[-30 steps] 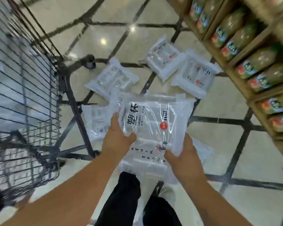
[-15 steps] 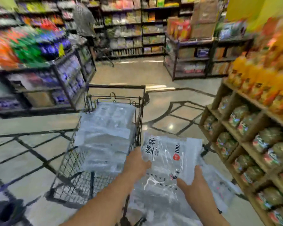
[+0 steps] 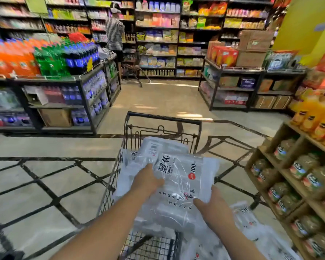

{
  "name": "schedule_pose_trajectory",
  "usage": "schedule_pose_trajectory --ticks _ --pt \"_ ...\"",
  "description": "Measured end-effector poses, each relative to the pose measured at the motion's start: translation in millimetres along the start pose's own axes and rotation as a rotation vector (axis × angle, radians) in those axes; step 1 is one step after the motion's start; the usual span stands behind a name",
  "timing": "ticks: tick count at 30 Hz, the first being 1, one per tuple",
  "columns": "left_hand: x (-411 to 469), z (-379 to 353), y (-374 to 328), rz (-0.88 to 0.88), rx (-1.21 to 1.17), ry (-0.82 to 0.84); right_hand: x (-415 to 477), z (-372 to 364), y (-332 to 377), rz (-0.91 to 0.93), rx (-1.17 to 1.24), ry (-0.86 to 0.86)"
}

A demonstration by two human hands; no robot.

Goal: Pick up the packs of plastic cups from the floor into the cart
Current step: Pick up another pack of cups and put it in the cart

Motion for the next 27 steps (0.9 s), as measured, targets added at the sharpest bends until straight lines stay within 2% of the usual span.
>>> schedule_pose_trajectory --ticks 7,12,18,22,27 --pt "109.4 130.5 39.2 0.01 0.125 0.009 98.5 -69.8 123.6 -0.036 0.071 0.009" --pt "178.0 175.9 49.4 0.016 0.167 0.031 161.7 -86.3 176.8 -0.069 0.125 0.008" --pt "240.9 178.8 50.0 0.033 0.131 0.075 223.5 -75.3 197.0 -0.084 0.129 -0.017" --pt "248.3 143.7 55.6 0.072 0.126 0.152 237.5 -76.2 172.0 -0.162 0.131 -0.001" --pt "255.5 131.2 57.7 0.062 0.085 0.159 245.3 -86.6 152.3 -0.216 0.169 -0.036"
Point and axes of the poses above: each hand's wrist, its own x-axis towards the middle knuckle, its own z-axis out of the back of the hand, y = z × x, the point moved 5 cm from there along x, towards the middle knuckle, and after that the axes turned 9 degrees about y, right-handed, at the moved point
